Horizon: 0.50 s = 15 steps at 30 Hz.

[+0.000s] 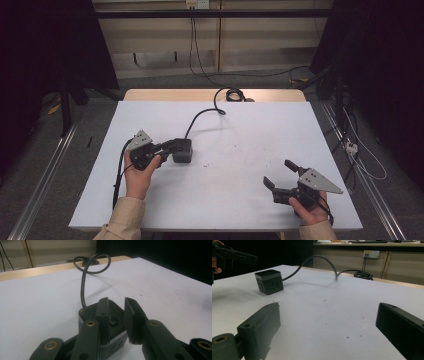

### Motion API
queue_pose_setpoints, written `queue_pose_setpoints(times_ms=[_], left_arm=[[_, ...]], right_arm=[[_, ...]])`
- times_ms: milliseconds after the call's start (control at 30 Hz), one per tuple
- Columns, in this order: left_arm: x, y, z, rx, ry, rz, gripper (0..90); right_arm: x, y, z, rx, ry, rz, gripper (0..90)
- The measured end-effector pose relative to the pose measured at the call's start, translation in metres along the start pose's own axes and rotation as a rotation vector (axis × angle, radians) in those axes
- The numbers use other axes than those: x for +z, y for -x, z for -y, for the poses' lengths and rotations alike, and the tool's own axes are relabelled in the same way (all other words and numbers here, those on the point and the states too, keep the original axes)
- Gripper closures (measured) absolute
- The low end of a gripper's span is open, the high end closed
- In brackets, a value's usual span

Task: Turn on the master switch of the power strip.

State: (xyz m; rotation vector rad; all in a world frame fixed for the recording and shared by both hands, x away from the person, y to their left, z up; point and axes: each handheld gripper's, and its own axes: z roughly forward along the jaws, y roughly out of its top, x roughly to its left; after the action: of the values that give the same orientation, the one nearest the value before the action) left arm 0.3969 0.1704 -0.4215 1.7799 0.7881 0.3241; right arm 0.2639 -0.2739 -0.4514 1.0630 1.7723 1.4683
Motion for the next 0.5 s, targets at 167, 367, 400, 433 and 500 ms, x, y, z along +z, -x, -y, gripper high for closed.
queue_pose_setpoints(times_ms=[167,367,400,433,500], left_arm=[[0.0011,-0.0007,0.0005,-0.006,-0.003,-0.004,76.3],[0.0015,-0.0007,0.0005,-0.008,-0.012,-0.006,78.5],[0.0016,-0.0005,0.0005,-0.007,-0.013,-0.005,78.6],[0.0015,-0.0004,0.0005,-0.006,-0.014,-0.005,78.8],[0.0014,0.0000,0.0004,-0.009,-0.011,-0.004,79.4]], right_arm=[[0.0000,0.0002,-0.0002,-0.004,-0.001,0.000,4.9],[-0.0005,-0.0006,-0.0010,-0.004,0.002,-0.003,4.9],[-0.0004,-0.0007,-0.0011,-0.004,0.003,-0.004,4.9],[-0.0003,-0.0012,-0.0014,-0.005,0.004,-0.005,4.8],[-0.0001,-0.0019,-0.0018,-0.006,0.004,-0.005,4.8]])
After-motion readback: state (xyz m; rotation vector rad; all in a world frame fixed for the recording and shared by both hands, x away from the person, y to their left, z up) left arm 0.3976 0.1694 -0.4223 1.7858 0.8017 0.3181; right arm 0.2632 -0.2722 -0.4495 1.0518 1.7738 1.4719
